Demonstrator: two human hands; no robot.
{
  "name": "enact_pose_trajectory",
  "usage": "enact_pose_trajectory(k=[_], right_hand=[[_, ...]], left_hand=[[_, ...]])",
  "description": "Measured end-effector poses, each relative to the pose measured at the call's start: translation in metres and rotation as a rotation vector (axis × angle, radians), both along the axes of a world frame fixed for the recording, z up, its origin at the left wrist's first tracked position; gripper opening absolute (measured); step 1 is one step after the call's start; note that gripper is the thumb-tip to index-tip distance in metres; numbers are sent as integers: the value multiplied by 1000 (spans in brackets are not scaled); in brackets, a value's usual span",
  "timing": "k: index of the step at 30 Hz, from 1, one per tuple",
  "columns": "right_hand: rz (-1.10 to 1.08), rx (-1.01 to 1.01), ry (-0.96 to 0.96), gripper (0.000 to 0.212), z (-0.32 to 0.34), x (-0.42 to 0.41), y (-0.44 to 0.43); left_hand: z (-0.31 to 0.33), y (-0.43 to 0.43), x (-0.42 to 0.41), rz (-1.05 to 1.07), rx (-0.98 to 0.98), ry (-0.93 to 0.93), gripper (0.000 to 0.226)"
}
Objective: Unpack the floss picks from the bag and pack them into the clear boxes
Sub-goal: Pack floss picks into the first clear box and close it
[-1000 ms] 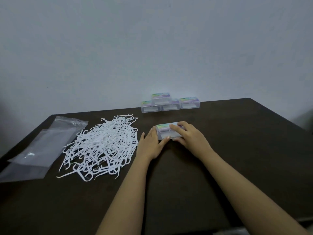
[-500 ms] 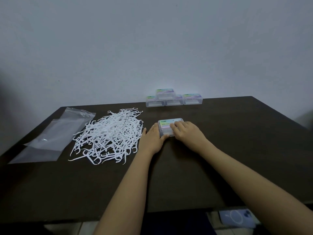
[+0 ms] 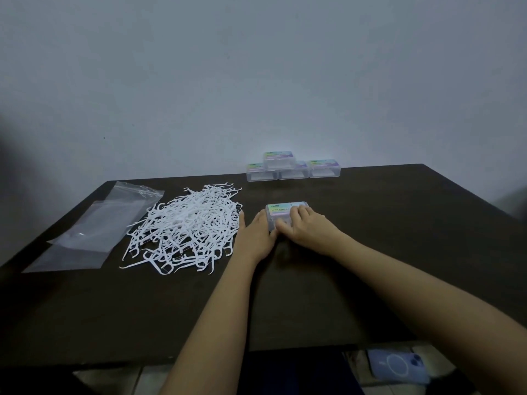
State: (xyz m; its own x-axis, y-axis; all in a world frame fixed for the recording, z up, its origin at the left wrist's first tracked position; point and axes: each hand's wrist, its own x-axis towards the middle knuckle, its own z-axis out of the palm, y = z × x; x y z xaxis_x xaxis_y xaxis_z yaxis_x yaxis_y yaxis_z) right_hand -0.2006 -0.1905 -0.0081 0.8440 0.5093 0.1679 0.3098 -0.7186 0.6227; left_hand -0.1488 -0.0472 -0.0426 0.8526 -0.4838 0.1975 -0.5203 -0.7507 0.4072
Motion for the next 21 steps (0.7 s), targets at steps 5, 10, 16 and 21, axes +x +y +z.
enact_pose_trajectory(k=[5,10,16,21], right_hand=[[91,-2,-129,54,-8,4,-6],[196,66,-276,28,-17,12,-11],[225,193,-453,7,-21,16,-12],[-40,323,-507,34,-19,16,-16]], left_hand=[[4,1,-6,-31,-7,-20,45],[0,1,-1,-20,51,-44,45],[-2,-2,2,22,81,-4,54],[0,-1,-1,26,10,-8,55]])
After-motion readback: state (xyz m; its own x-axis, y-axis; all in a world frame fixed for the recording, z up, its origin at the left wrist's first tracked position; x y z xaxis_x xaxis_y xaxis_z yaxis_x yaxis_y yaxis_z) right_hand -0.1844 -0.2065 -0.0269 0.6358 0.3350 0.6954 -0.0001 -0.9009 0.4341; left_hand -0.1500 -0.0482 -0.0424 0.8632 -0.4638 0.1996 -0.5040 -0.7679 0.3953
